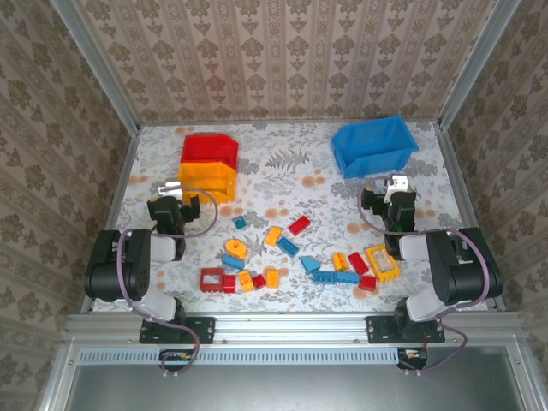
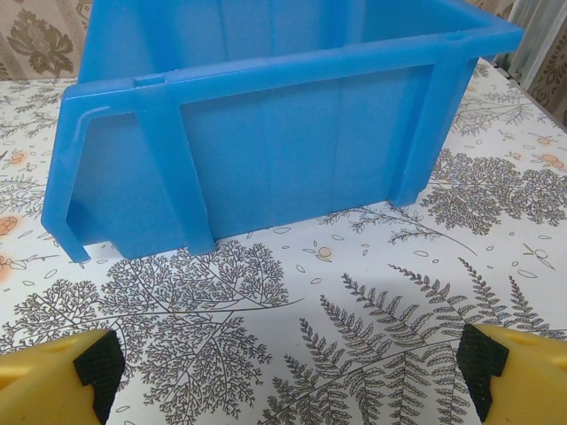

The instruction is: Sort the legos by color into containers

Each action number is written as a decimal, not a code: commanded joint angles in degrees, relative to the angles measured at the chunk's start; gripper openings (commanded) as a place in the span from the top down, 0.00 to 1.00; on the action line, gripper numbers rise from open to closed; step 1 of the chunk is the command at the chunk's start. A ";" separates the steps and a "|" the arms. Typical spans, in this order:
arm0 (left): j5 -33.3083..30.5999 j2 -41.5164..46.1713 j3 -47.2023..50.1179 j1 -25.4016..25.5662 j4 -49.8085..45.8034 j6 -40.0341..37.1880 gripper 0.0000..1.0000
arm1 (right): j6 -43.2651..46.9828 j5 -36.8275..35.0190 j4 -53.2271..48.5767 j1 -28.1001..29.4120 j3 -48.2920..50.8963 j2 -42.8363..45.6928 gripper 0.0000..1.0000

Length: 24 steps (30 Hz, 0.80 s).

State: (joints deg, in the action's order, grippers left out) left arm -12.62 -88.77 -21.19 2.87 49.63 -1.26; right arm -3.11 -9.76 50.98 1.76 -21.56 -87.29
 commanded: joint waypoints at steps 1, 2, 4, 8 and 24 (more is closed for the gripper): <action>0.45 0.75 -0.78 -0.06 1.83 0.34 0.00 | 0.56 1.32 -0.27 0.09 -0.94 -0.43 0.00; 0.48 0.73 -0.72 0.02 1.98 0.27 0.00 | 0.58 1.33 -0.27 0.09 -0.94 -0.48 0.00; 0.41 0.79 -0.48 0.02 2.33 0.25 0.00 | 0.52 1.09 0.17 0.09 -0.58 -0.29 0.01; -7.89 8.72 -1.46 5.24 -4.26 -3.75 0.00 | -0.86 -5.77 3.16 0.82 4.04 6.61 0.00; 10.08 12.93 -48.69 5.58 -96.23 58.43 0.09 | -47.32 -3.28 -71.76 -0.97 -26.33 39.17 0.00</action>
State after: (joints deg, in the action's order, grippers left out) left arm -13.91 -71.16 -71.96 7.97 -26.65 41.82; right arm -40.64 -16.93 -0.80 0.62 -42.52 -43.13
